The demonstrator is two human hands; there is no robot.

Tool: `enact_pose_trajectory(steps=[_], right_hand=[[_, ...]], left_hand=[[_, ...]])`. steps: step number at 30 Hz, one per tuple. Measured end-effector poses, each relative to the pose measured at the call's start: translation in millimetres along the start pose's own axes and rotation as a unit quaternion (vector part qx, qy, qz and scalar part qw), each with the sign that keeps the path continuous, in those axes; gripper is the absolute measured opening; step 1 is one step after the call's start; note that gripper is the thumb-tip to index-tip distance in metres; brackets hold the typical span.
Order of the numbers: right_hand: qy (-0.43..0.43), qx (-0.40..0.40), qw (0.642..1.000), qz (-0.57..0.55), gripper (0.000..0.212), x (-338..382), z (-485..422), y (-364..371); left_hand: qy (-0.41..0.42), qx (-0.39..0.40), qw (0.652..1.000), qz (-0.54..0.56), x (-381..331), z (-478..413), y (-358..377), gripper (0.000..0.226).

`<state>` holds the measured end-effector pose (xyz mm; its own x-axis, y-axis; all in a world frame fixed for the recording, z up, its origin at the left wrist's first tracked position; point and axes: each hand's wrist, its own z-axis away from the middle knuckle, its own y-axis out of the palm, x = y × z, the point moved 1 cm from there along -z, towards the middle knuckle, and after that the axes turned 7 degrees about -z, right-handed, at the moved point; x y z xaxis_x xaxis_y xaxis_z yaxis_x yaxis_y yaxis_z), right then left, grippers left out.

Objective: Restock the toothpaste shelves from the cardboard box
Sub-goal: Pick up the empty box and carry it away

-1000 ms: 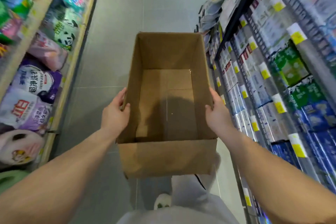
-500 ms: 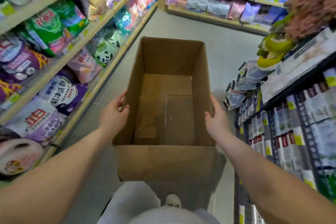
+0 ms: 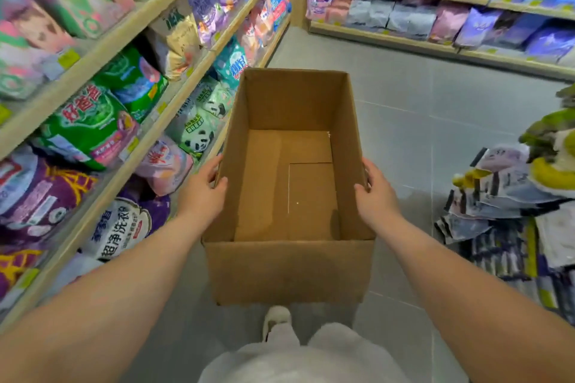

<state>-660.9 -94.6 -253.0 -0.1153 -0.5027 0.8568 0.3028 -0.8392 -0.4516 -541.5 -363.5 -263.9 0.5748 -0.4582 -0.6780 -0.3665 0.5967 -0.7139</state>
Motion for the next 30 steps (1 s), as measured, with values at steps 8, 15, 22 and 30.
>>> enact_pose_trajectory(steps=[8, 15, 22, 30], right_hand=[[0.019, 0.005, 0.999, -0.045, 0.055, 39.8, -161.9, 39.7], [0.048, 0.010, 0.998, -0.039, 0.052, 82.6, -323.4, 59.5], [0.052, -0.006, 0.998, -0.021, 0.051, 127.5, -444.9, 93.4], [0.103, -0.060, 0.992, -0.038, 0.051, 118.4, -577.9, 177.6]], left_hand=[[0.002, -0.006, 0.999, -0.034, -36.2, -166.2, 8.3, 0.049], [-0.010, -0.010, 0.999, -0.047, -77.3, -318.7, 24.4, 0.048], [-0.047, 0.004, 0.998, -0.052, -92.8, -462.4, 28.8, 0.046], [-0.013, 0.091, 0.994, -0.058, -72.0, -643.3, 64.1, 0.046]])
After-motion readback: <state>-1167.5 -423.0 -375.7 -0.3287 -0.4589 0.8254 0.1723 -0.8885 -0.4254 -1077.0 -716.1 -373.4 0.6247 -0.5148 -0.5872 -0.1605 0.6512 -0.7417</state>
